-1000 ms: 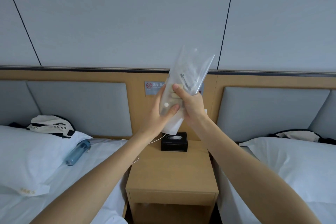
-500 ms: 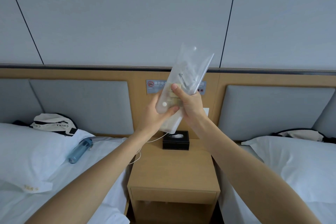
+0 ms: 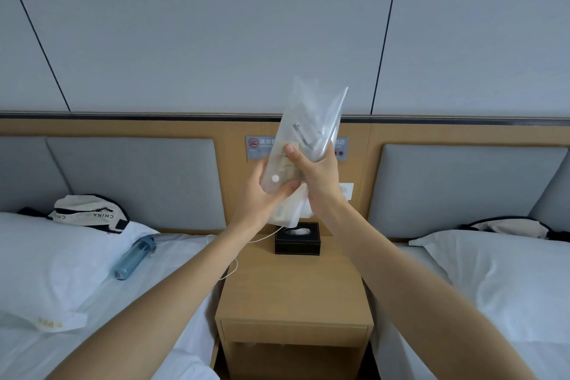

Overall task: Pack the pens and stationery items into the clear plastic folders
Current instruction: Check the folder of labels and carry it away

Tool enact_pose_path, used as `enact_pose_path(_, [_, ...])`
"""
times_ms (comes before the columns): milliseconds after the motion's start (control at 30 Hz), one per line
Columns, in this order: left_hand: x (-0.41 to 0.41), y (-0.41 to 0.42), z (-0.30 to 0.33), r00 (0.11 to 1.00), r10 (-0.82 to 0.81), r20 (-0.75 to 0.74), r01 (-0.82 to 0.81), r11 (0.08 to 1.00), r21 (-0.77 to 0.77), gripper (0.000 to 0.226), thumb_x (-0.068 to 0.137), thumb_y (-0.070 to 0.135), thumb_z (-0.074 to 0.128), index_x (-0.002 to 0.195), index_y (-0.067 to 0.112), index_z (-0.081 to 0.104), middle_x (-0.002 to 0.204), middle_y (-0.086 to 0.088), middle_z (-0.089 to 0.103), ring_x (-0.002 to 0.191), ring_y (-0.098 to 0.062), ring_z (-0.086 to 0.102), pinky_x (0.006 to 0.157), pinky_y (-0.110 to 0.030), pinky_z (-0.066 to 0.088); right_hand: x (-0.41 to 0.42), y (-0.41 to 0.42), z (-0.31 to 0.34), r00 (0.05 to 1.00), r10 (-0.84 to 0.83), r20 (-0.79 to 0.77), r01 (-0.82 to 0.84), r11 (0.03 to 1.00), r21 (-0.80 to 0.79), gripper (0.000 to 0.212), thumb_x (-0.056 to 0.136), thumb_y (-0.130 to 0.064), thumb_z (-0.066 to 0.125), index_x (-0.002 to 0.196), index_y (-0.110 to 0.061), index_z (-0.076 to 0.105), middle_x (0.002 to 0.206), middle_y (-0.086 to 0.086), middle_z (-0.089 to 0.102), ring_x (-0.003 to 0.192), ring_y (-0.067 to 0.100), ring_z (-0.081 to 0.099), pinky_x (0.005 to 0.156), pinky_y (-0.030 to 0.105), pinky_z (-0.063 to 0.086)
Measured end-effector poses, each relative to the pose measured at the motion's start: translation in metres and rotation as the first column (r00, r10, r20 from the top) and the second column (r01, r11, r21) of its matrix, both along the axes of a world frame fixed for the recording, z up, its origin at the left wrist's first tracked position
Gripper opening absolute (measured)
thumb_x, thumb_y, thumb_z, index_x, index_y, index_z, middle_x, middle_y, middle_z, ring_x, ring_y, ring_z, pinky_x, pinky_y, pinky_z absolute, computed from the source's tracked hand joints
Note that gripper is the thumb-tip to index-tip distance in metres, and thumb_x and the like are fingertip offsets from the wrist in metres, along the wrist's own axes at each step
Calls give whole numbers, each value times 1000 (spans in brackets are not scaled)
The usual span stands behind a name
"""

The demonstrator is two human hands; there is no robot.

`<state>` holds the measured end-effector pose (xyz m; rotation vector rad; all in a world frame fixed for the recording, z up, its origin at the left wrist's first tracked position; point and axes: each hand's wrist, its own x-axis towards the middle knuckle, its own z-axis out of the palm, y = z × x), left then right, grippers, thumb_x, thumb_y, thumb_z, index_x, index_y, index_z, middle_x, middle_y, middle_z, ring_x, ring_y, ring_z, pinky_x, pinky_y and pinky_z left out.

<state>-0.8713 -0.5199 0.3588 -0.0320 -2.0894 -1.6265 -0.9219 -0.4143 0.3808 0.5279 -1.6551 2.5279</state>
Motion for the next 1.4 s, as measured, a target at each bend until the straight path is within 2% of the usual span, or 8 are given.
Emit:
enact_pose_path(233, [-4,-11,-5,998,44,-38,-43,999,23,51,73,25,81,119,18,58,103,13,65,96,-4,61,78,-15,50,1,0,0,997,-21,-72,24,998,53,53,72,-10,81,116,-12,51,107,6,67,94,14,69,73,26,55])
enact_pose_path(333, [-5,-16,-7,997,50,-52,-48,999,25,48,73,26,82,115,22,59,103,12,67,98,-7,63,84,-27,53,-5,3,-3,980,-119,-162,150,969,197,54,66,-26,86,108,-23,52,108,2,61,99,14,63,84,34,53])
enact_pose_path(467, [-5,-22,-9,995,53,-79,-47,995,85,46,69,31,81,110,30,59,103,10,68,97,-9,65,82,-28,54,-13,13,-10,945,-246,-215,311,879,360,89,56,-50,84,130,-40,34,129,-6,35,125,15,37,108,38,34])
enact_pose_path(600, [-3,-26,-8,995,46,-94,-31,988,151,40,69,29,79,103,34,59,97,13,69,89,-1,66,76,-20,53,-16,23,-13,997,-72,-10,71,928,367,119,59,-43,85,151,-25,11,144,3,37,134,19,39,110,41,36])
enact_pose_path(767, [-5,-29,-15,996,28,-88,-16,991,131,47,68,39,80,109,32,59,105,8,69,97,-5,65,81,-22,53,-10,26,-14,999,32,40,-43,952,304,67,62,-31,87,117,-8,56,102,7,71,94,21,69,92,48,52])
enact_pose_path(967, [-6,-23,-25,994,55,-94,-44,993,108,50,71,47,74,114,27,58,107,12,67,100,0,62,79,-15,48,-1,12,-13,979,-199,44,174,931,322,36,66,-25,86,85,-8,60,77,8,70,66,21,70,63,44,59])
enact_pose_path(1133, [-8,-27,-28,992,86,-95,-79,994,74,49,70,52,71,111,29,58,103,13,68,98,-3,63,84,-26,51,2,5,-17,974,-219,59,186,921,341,30,71,-26,82,84,-10,61,81,11,71,71,20,72,63,43,60])
enact_pose_path(1400, [-10,-39,-25,984,172,-46,-163,974,156,52,75,46,71,118,19,57,110,4,67,104,-12,63,94,-43,50,9,17,-24,984,131,119,-171,880,442,35,77,-15,77,109,-15,63,88,6,74,71,16,72,58,29,57])
